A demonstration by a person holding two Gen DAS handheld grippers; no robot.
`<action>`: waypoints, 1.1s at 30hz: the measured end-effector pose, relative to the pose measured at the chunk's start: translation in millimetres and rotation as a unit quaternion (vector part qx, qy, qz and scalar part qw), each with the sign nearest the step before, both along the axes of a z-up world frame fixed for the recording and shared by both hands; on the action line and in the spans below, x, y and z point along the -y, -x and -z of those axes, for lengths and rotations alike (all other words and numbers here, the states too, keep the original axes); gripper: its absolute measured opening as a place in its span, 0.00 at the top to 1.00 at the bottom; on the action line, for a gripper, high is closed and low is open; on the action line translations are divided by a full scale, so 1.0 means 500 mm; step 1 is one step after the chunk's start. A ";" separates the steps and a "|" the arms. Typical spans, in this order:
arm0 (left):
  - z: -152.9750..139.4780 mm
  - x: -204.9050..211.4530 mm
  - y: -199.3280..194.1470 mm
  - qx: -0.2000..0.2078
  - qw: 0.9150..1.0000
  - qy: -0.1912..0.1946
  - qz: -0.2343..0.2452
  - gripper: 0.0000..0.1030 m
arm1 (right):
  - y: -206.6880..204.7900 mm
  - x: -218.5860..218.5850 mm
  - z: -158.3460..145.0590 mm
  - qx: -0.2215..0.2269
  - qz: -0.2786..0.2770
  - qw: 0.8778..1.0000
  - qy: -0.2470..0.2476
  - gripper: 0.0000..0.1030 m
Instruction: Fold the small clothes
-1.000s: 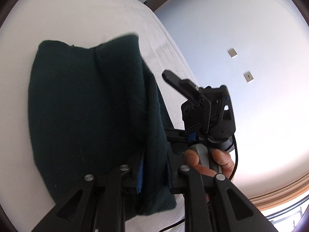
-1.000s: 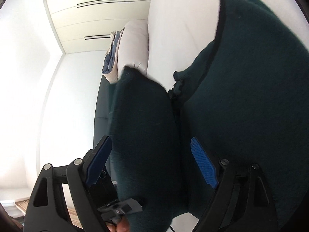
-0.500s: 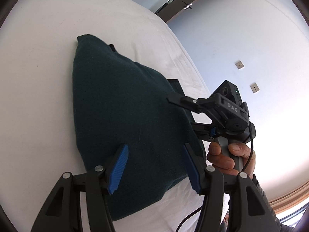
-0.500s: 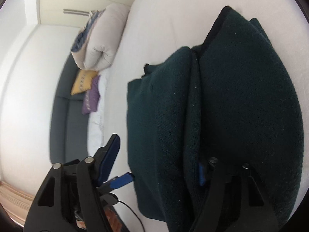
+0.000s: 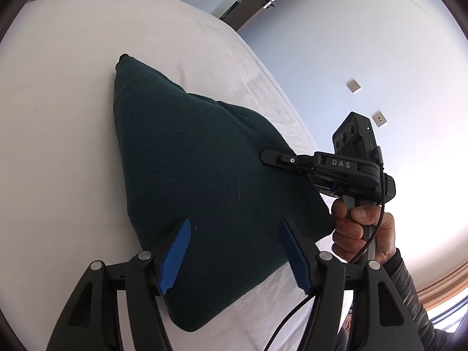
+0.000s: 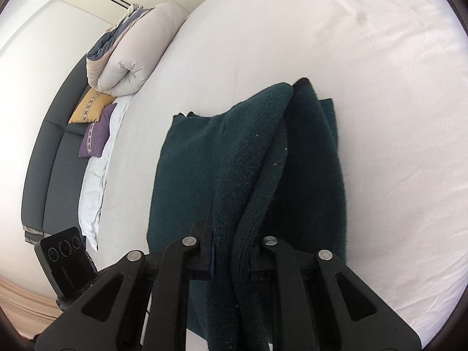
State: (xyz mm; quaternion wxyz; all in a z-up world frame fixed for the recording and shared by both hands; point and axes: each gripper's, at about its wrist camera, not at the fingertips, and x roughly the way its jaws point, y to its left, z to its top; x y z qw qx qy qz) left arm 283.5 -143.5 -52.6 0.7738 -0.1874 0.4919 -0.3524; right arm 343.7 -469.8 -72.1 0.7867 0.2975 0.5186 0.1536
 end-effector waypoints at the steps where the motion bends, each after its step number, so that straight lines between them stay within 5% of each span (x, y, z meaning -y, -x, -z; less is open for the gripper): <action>1: 0.004 0.004 -0.001 -0.003 1.000 -0.002 0.002 0.36 | 0.003 0.011 0.011 -0.009 0.003 1.000 0.012 0.89; 14: 0.013 0.022 0.004 0.013 1.000 -0.027 -0.007 0.36 | 0.043 0.104 0.056 -0.018 0.031 0.999 -0.012 0.85; 18: -0.003 -0.009 0.010 0.039 0.998 -0.020 -0.048 0.36 | 0.107 0.077 0.006 0.011 0.029 0.999 0.026 0.81; 23: 0.054 0.014 -0.006 0.005 0.996 -0.080 -0.039 0.34 | 0.157 0.082 0.033 0.005 0.026 0.997 0.076 0.79; 27: 0.069 -0.009 -0.008 -0.008 0.996 -0.063 -0.059 0.34 | 0.194 0.123 0.022 0.012 0.061 0.998 0.034 0.74; 31: 0.069 -0.025 -0.040 -0.023 0.996 -0.034 -0.077 0.20 | 0.208 0.154 -0.009 0.032 0.077 0.996 0.025 0.72; 32: 0.067 -0.025 -0.051 -0.025 0.996 -0.027 -0.078 0.20 | 0.199 0.158 -0.010 0.025 0.077 0.996 0.024 0.67; 33: 0.067 -0.025 -0.063 -0.029 0.996 -0.017 -0.078 0.19 | 0.190 0.159 -0.010 0.021 0.077 0.997 0.023 0.51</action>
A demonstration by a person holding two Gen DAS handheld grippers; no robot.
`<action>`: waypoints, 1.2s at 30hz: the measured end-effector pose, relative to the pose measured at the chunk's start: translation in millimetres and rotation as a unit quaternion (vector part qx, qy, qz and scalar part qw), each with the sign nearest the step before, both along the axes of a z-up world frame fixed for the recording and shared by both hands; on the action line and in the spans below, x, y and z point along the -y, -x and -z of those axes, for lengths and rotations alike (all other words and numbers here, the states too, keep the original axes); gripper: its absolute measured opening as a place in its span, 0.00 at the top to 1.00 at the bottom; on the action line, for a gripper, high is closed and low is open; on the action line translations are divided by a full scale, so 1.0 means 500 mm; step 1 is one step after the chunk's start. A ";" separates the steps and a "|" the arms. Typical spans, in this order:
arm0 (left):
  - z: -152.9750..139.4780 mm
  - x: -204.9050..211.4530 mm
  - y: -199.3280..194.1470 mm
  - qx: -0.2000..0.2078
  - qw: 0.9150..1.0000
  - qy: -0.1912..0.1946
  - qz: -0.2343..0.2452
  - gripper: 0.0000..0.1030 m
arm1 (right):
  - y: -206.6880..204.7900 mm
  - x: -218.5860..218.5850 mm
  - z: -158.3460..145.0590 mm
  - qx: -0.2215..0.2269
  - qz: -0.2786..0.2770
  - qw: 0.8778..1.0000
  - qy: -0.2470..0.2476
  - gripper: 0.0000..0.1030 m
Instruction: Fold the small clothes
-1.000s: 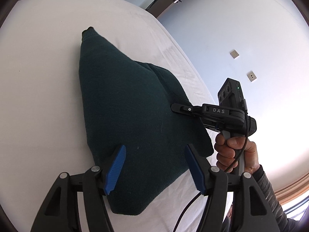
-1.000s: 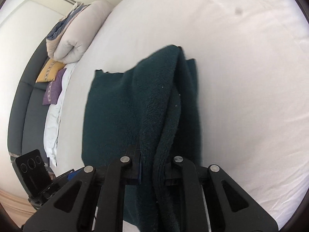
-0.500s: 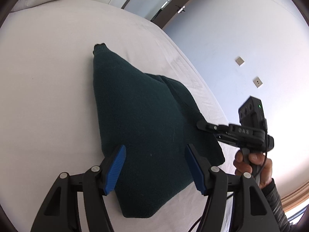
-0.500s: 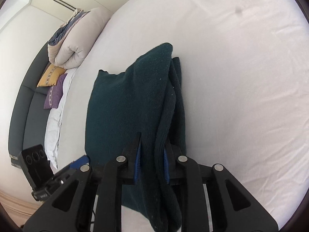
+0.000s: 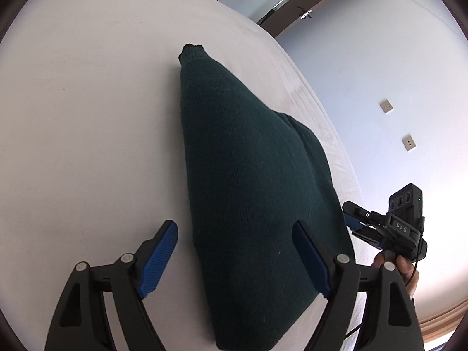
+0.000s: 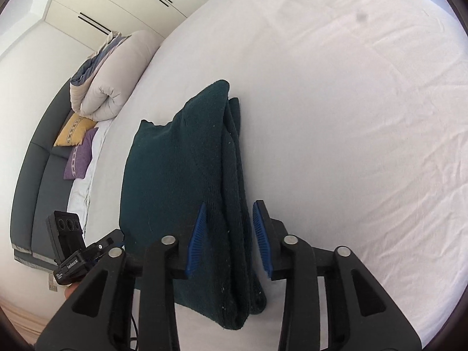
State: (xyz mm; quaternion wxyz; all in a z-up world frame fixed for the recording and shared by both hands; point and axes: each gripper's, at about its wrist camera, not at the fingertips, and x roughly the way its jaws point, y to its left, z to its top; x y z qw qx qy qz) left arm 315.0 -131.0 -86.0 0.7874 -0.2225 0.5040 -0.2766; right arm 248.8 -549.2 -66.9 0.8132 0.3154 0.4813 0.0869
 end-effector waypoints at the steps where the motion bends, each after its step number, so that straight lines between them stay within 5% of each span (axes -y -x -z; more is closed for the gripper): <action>1: 0.001 0.001 -0.012 -0.005 1.000 0.006 -0.001 0.17 | -0.008 0.005 -0.002 0.001 0.000 1.000 -0.007 0.43; 2: 0.006 0.006 -0.024 -0.014 1.000 0.004 0.001 0.16 | -0.019 0.008 0.004 0.000 0.000 1.000 -0.017 0.34; 7: 0.038 0.041 -0.051 -0.052 0.998 -0.017 0.034 0.34 | -0.081 0.011 0.042 -0.015 -0.005 0.998 -0.058 0.35; 10: 0.041 0.050 -0.055 -0.057 0.997 -0.026 0.034 0.41 | -0.143 -0.040 0.064 -0.031 -0.020 0.999 -0.025 0.68; 15: 0.012 0.051 -0.047 -0.047 0.997 -0.050 0.040 0.56 | -0.166 -0.109 0.033 -0.024 -0.028 0.998 0.058 0.80; 23: -0.099 -0.030 0.077 0.005 0.998 -0.063 0.029 0.59 | -0.007 -0.241 -0.136 0.049 -0.061 0.981 0.179 0.83; 30: -0.182 -0.186 0.244 0.042 0.995 -0.085 0.015 0.59 | 0.151 -0.394 -0.211 0.095 -0.091 0.982 0.133 0.83; 36: -0.186 -0.305 0.376 0.047 0.994 -0.102 0.003 0.59 | 0.287 -0.515 -0.203 0.095 -0.116 0.986 0.074 0.83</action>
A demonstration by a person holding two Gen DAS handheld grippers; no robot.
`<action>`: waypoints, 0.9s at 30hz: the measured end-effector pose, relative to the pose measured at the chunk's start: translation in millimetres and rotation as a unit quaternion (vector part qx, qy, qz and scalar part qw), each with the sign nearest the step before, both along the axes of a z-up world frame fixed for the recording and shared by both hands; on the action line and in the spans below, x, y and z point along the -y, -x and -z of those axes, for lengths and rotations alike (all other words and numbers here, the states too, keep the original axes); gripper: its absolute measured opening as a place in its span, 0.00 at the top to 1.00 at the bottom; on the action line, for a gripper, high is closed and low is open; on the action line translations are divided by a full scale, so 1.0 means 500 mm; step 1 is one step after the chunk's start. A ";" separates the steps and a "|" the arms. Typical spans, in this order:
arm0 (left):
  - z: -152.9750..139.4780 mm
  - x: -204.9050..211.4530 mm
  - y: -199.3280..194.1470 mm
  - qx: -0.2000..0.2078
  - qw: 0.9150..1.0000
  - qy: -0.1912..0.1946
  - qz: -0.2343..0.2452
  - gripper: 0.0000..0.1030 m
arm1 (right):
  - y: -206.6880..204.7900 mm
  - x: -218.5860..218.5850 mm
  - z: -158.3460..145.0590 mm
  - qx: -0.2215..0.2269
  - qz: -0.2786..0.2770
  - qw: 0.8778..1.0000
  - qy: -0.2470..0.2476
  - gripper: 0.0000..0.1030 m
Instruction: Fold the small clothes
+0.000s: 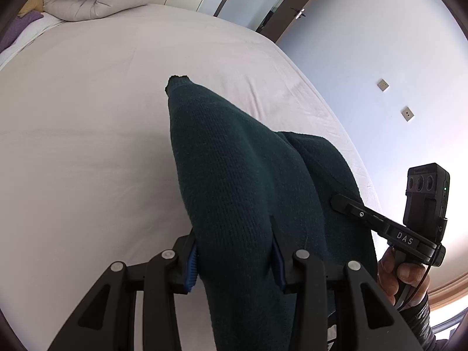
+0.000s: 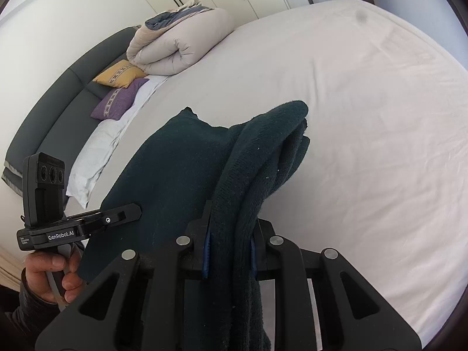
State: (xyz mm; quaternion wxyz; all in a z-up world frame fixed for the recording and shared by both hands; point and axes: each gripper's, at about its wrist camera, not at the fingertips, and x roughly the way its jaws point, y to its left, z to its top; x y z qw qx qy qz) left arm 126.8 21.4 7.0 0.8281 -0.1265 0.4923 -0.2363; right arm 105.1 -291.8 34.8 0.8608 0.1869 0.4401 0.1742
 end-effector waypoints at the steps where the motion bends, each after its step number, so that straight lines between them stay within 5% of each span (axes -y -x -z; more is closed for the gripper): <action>1: 0.008 -0.009 0.015 -0.002 1.000 -0.005 -0.001 0.59 | 0.025 -0.018 0.012 -0.005 -0.005 1.000 -0.005 0.83; 7: 0.156 -0.046 0.055 -0.068 0.997 -0.027 -0.018 0.55 | 0.084 -0.095 0.158 -0.070 -0.012 0.997 -0.018 0.82; 9: 0.190 -0.052 0.071 -0.062 0.997 -0.019 -0.028 0.47 | 0.092 -0.094 0.221 -0.104 0.001 0.994 -0.016 0.78; 13: 0.187 -0.061 0.095 -0.040 0.998 -0.003 -0.043 0.43 | 0.129 -0.049 0.261 -0.120 0.027 0.988 -0.099 0.71; 15: 0.180 -0.062 0.102 -0.038 0.998 -0.005 -0.052 0.44 | 0.148 -0.048 0.252 -0.118 0.032 0.989 -0.088 0.64; 22: 0.072 -0.042 0.135 0.047 0.996 -0.036 -0.070 0.45 | 0.215 -0.027 0.134 -0.060 0.056 0.996 -0.027 0.64; 27: 0.051 0.011 0.076 0.071 0.995 -0.066 -0.034 0.45 | 0.209 -0.037 0.048 -0.014 0.016 0.998 -0.062 0.63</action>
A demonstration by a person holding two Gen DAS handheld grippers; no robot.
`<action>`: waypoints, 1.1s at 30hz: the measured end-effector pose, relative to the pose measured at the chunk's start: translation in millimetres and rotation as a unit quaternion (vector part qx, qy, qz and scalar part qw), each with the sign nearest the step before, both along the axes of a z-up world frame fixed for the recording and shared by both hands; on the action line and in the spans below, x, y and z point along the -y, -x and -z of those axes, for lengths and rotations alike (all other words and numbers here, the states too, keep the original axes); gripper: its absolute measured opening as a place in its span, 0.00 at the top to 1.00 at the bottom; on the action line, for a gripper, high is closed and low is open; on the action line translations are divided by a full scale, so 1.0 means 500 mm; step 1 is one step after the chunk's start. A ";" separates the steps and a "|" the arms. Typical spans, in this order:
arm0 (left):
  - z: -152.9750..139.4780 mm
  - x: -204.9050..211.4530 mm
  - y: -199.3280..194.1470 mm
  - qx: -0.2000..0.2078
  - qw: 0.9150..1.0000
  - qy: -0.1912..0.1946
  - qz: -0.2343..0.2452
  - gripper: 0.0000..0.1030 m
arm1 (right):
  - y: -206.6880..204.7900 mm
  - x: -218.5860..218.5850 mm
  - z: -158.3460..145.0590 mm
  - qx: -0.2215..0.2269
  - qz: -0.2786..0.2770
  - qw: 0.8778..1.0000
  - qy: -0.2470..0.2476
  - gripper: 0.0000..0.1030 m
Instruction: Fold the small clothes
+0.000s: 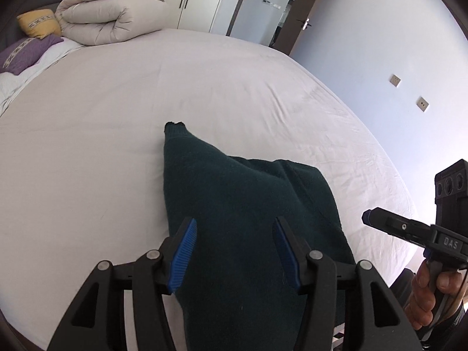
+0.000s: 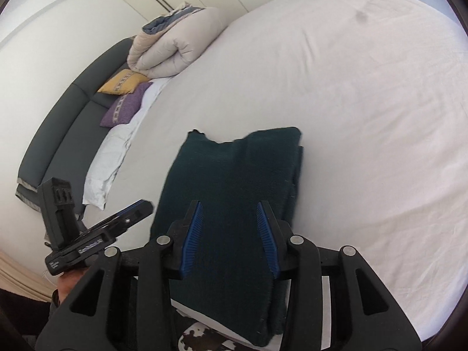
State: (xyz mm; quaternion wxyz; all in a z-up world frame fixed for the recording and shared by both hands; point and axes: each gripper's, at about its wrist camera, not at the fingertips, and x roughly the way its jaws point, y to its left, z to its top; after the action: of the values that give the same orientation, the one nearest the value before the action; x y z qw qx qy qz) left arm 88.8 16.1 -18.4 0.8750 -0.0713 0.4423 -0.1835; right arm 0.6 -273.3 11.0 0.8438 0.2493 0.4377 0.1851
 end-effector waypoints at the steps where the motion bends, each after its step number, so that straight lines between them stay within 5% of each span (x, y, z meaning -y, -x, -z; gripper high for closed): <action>1: 0.013 0.002 -0.009 -0.009 1.000 -0.005 0.001 0.45 | -0.004 -0.008 -0.003 0.000 -0.008 1.000 0.002 0.63; 7: 0.087 0.054 -0.070 -0.042 0.998 -0.038 0.016 0.43 | -0.095 -0.043 0.096 -0.062 -0.011 0.997 0.033 0.68; 10: 0.097 0.068 -0.062 -0.019 0.998 -0.056 0.025 0.41 | -0.088 -0.014 0.134 -0.047 -0.009 0.999 -0.010 0.68; 13: 0.102 0.078 -0.046 0.004 0.997 -0.076 0.025 0.40 | -0.093 -0.012 0.137 -0.042 -0.017 0.999 -0.012 0.68; 20: 0.113 0.065 -0.036 0.030 0.998 -0.044 0.016 0.41 | -0.022 -0.032 0.066 0.006 -0.063 0.997 -0.043 0.65; 24: 0.118 0.071 -0.028 0.043 0.998 -0.051 0.015 0.39 | 0.022 -0.048 0.126 -0.026 -0.083 0.996 0.031 0.66; 30: 0.104 0.068 -0.019 0.050 0.997 -0.055 0.011 0.38 | 0.047 -0.011 0.140 0.003 -0.072 0.997 -0.008 0.66; 33: 0.071 0.058 0.011 0.049 0.998 -0.043 -0.001 0.28 | 0.059 -0.008 0.106 0.022 -0.068 0.997 0.006 0.62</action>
State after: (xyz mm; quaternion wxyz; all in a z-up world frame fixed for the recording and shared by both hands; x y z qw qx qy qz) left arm 83.5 -12.9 -54.1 0.8981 -0.0247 0.4063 -0.1664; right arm -28.9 -269.2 -41.9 0.8404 0.2098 0.4357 0.2448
